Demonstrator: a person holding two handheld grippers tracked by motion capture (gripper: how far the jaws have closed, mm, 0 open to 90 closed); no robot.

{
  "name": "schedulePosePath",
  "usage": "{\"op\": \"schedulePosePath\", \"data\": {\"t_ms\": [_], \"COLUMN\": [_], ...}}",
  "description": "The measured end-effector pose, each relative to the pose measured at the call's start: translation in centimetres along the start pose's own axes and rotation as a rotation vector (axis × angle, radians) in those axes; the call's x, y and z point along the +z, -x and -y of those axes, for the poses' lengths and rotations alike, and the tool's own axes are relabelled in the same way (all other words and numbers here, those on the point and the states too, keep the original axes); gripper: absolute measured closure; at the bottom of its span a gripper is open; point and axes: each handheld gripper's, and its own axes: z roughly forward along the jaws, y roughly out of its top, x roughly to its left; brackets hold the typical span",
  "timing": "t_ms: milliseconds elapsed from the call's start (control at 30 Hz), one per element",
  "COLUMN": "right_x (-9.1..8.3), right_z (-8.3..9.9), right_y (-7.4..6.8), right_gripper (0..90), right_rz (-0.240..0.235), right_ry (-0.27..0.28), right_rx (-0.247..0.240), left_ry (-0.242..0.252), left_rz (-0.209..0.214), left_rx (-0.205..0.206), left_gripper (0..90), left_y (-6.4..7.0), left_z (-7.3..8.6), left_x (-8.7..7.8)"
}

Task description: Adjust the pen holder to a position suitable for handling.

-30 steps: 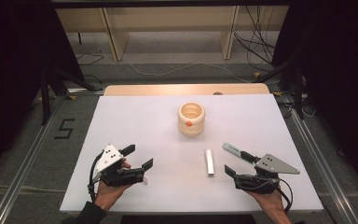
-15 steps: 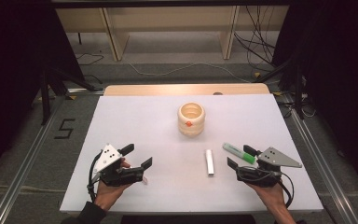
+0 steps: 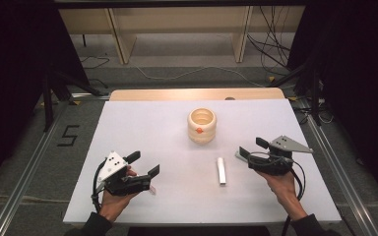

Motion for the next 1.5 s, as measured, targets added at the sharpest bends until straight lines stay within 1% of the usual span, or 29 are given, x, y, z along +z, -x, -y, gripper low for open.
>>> {"op": "schedulePosePath", "data": {"t_ms": [33, 67, 100, 133, 200, 267, 300, 333, 433, 533, 633, 667, 700, 733, 767, 867, 900, 933, 967, 1033, 1100, 1133, 1167, 1233, 1267, 1333, 1433, 1500], "right_x": [0.8, 0.8, 1.2, 1.7, 2.4, 3.2, 3.9, 3.9, 5.0, 6.2, 7.5, 8.4, 8.4, 9.2, 9.2, 10.6, 11.0, 11.8, 11.8, 12.4, 13.4, 13.4, 13.9, 14.1, 14.7, 14.9, 15.8, 16.1], "right_z": [-0.5, -0.5, -0.7, -0.9, -1.3, -1.6, -1.9, -1.9, -2.2, -2.3, -2.3, -2.1, -2.1, -2.0, -2.0, -2.0, -2.1, -2.1, -2.1, -2.2, -2.4, -2.4, -2.4, -2.4, -2.4, -2.3, -2.3, -2.3], "right_y": [0.2, 0.2, 0.3, 0.4, 0.6, 0.8, 1.0, 1.0, 1.1, 1.3, 1.6, 1.7, 1.7, 1.8, 1.8, 1.9, 1.9, 1.7, 1.7, 1.6, 1.5, 1.5, 1.5, 1.5, 1.4, 1.4, 1.2, 1.1], "right_gripper": [33.6, 33.6, 36.0, 39.5, 46.6, 54.2, 61.5, 61.5, 71.0, 78.6, 85.1, 88.3, 88.3, 90.0, 90.0, 90.0, 90.0, 90.0, 90.0, 90.0, 90.0, 90.0, 90.0, 90.0, 90.0, 90.0, 90.0, 90.0], "right_rz": [0.014, 0.014, 0.017, 0.022, 0.016, 0.022, 0.020, 0.020, 0.023, 0.034, 0.039, 0.041, 0.041, 0.042, 0.042, 0.053, 0.054, 0.056, 0.056, 0.063, 0.076, 0.076, 0.086, 0.087, 0.088, 0.093, 0.103, 0.106], "right_ry": [-0.012, -0.012, -0.015, -0.020, -0.021, -0.016, -0.023, -0.023, -0.032, -0.045, -0.063, -0.080, -0.080, -0.098, -0.098, -0.128, -0.132, -0.141, -0.141, -0.152, -0.164, -0.164, -0.172, -0.178, -0.193, -0.200, -0.213, -0.222], "right_rx": [0.003, 0.003, -0.003, 0.005, 0.024, 0.026, 0.024, 0.024, 0.028, 0.021, 0.039, 0.052, 0.052, 0.049, 0.049, 0.056, 0.049, 0.053, 0.053, 0.051, 0.054, 0.054, 0.060, 0.064, 0.066, 0.065, 0.072, 0.073], "left_ry": [-0.001, -0.002, -0.001, 0.001, 0.003, 0.007, 0.009, 0.010, 0.008, 0.007, 0.008, 0.006, 0.006, 0.004, 0.005, 0.008, 0.007, 0.012, 0.011, 0.011, 0.012, 0.013, 0.013, 0.012, 0.013, 0.013, 0.014, 0.014], "left_rz": [-0.001, -0.001, -0.002, -0.003, -0.006, -0.006, -0.008, -0.008, -0.009, -0.009, -0.011, -0.010, -0.009, -0.010, -0.011, -0.014, -0.013, -0.015, -0.014, -0.014, -0.013, -0.013, -0.012, -0.012, -0.012, -0.012, -0.011, -0.010], "left_rx": [0.000, -0.002, 0.001, -0.001, 0.000, -0.008, -0.008, -0.009, -0.008, -0.009, -0.008, -0.010, -0.010, -0.009, -0.009, -0.009, -0.009, -0.014, -0.015, -0.013, -0.016, -0.016, -0.017, -0.018, -0.019, -0.018, -0.021, -0.021], "left_gripper": [15.6, 15.6, 15.6, 15.6, 15.6, 15.6, 15.6, 15.6, 15.6, 15.6, 15.6, 15.6, 15.6, 15.6, 15.6, 15.6, 15.6, 15.6, 15.6, 15.6, 15.6, 15.6, 15.6, 15.6, 15.6, 15.6, 15.6, 15.6], "left_y": [-0.1, -0.1, -0.1, -0.1, -0.2, -0.2, -0.2, -0.2, -0.2, -0.1, -0.2, -0.2, -0.3, -0.3, -0.3, -0.3, -0.3, -0.3, -0.3, -0.3, -0.3, -0.3, -0.3, -0.4, -0.4, -0.3, -0.4, -0.4], "left_z": [0.0, 0.0, 0.0, 0.0, 0.0, 0.0, -0.1, -0.1, -0.1, -0.1, -0.1, -0.1, -0.1, -0.1, -0.1, -0.1, -0.1, -0.1, -0.1, -0.1, -0.1, -0.1, -0.1, -0.1, -0.1, -0.1, -0.1, -0.1], "left_x": [0.0, 0.0, 0.0, 0.0, 0.0, -0.1, -0.1, -0.1, -0.1, -0.1, -0.1, -0.1, -0.1, -0.2, -0.2, -0.2, -0.2, -0.2, -0.2, -0.2, -0.2, -0.3, -0.2, -0.2, -0.2, -0.3, -0.3, -0.3]}}
